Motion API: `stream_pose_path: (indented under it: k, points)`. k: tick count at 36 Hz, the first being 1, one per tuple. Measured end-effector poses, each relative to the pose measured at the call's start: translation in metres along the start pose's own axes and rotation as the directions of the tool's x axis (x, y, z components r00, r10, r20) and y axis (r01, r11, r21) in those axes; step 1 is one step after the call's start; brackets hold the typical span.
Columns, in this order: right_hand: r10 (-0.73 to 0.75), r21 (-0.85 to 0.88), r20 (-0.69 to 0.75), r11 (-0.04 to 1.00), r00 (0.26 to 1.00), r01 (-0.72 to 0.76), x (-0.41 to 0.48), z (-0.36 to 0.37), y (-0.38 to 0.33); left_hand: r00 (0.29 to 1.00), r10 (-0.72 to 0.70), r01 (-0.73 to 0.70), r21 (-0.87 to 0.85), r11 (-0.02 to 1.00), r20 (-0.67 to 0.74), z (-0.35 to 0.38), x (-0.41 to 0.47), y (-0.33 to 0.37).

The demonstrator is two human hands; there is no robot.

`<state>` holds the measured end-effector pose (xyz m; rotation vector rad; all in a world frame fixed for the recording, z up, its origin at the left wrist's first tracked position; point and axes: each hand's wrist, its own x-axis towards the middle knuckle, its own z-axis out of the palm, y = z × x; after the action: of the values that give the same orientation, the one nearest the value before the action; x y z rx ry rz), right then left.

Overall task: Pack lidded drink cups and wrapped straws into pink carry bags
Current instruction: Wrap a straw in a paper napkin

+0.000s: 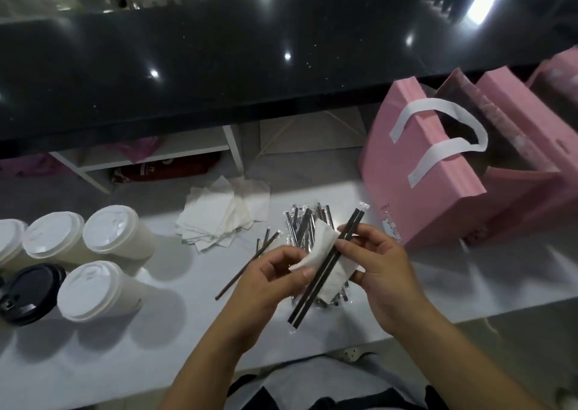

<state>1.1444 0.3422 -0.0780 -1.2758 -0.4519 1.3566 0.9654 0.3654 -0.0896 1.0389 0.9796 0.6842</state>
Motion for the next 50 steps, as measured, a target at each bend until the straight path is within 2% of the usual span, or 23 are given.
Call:
stream_pose_path:
  k: [3,5,8,12,15,18,21,26,31,34,39,43,50]
  points:
    - [0.004,0.012,0.008,1.000,1.000,-0.004,0.001,-0.007,-0.002,0.997,-0.054,0.061,-0.149,0.987,0.052,0.015,0.003,0.004]
    - [0.010,0.009,0.020,1.000,1.000,-0.010,0.000,-0.013,-0.004,0.992,-0.120,0.124,-0.239,0.963,0.028,0.023,0.006,0.006]
    - [0.007,0.028,0.039,1.000,0.999,-0.008,-0.002,-0.024,-0.007,0.988,-0.146,0.151,-0.163,0.975,0.041,0.031,0.011,0.003]
    - [-0.008,0.046,0.017,0.999,1.000,0.007,-0.003,-0.040,-0.011,0.975,-0.177,0.189,-0.081,0.979,0.135,0.044,0.016,-0.005]
    - [-0.004,0.021,0.017,1.000,1.000,0.003,-0.002,-0.052,-0.012,0.970,-0.203,0.202,0.016,0.979,0.135,0.057,0.020,-0.008]
    - [0.072,-0.010,0.068,0.997,0.995,-0.071,0.003,-0.059,-0.012,0.982,-0.170,0.164,0.082,0.983,0.079,0.067,0.024,-0.011]
    - [0.155,0.005,0.141,0.988,0.978,-0.157,0.011,-0.063,-0.015,0.990,-0.134,0.136,0.035,0.990,-0.053,0.072,0.026,-0.015]
    - [0.184,-0.137,0.265,0.979,0.947,-0.151,0.017,-0.069,-0.010,0.961,-0.092,0.086,-0.035,0.996,-0.262,0.082,0.020,-0.020]
    - [0.237,-0.179,0.220,0.963,0.946,-0.199,0.006,-0.065,0.009,0.947,-0.108,0.122,0.026,0.992,-0.304,0.093,0.004,-0.026]
    - [0.299,-0.121,0.195,0.953,0.934,-0.279,0.006,-0.066,0.016,0.926,-0.162,0.178,0.017,0.984,-0.340,0.095,-0.006,-0.028]
    - [0.347,-0.095,0.258,0.938,0.902,-0.333,0.006,-0.064,0.024,0.858,-0.198,0.234,0.018,0.972,-0.474,0.090,-0.026,-0.026]
    - [0.357,-0.095,0.357,0.933,0.863,-0.347,0.006,-0.060,0.029,0.853,-0.196,0.234,0.019,0.972,-0.483,0.084,-0.035,-0.022]
    - [0.304,-0.105,0.460,0.952,0.834,-0.289,-0.007,-0.046,0.023,0.900,-0.169,0.185,0.001,0.983,-0.402,0.065,-0.057,-0.020]
